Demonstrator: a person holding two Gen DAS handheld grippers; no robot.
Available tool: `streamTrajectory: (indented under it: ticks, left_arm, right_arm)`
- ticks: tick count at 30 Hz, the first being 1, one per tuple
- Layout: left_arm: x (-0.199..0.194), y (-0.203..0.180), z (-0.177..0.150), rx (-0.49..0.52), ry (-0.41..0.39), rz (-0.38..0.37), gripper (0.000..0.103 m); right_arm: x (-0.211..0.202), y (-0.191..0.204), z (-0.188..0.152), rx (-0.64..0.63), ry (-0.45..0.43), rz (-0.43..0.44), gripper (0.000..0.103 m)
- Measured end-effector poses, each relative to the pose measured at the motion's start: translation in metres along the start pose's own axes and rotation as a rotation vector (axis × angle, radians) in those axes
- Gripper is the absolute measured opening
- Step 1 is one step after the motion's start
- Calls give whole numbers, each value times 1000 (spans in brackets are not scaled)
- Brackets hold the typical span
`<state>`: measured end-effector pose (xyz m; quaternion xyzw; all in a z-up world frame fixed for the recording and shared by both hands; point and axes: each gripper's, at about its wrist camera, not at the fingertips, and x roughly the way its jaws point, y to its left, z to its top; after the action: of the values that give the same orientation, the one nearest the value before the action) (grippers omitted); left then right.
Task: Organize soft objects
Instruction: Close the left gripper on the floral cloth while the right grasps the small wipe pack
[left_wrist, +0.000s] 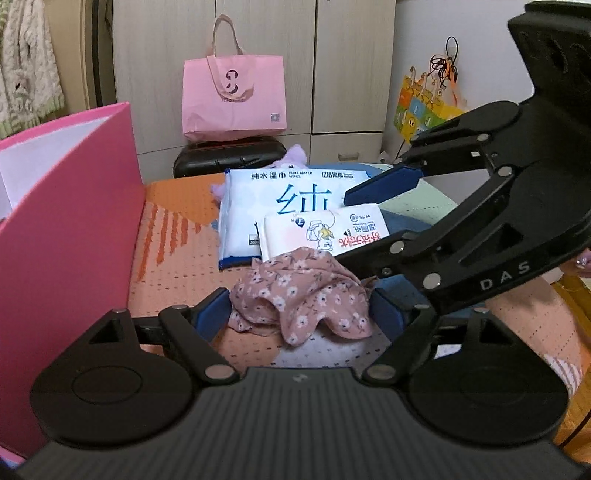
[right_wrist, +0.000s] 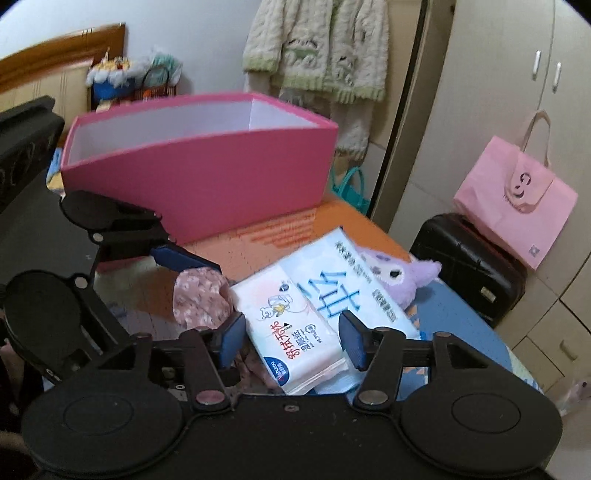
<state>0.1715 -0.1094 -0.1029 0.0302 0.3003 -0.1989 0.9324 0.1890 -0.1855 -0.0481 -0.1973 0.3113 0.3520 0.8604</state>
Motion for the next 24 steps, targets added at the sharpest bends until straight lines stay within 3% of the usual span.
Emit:
streamTrajectory:
  ticks: [6,8,10,16,24]
  left_arm:
    - [2,-3,0,19,10,11,56]
    - [2,-3,0,20,15,11,37]
    - [-1,-2,0,29,28,-6,23]
    - [-2,7,-1,-25,30,-28,17]
    - [-10,14,-1,-78,10,-49,14]
  right_arm:
    - [7,-1,-2,25,-10,-3,62]
    - [8,2,-4,47,-9,-16,54]
    - [7,2,-6,155,-5,-40,54]
    - [-9,14,-20,338,-67,-155,51]
    - [-30,6,-59,588,-134,-195,49]
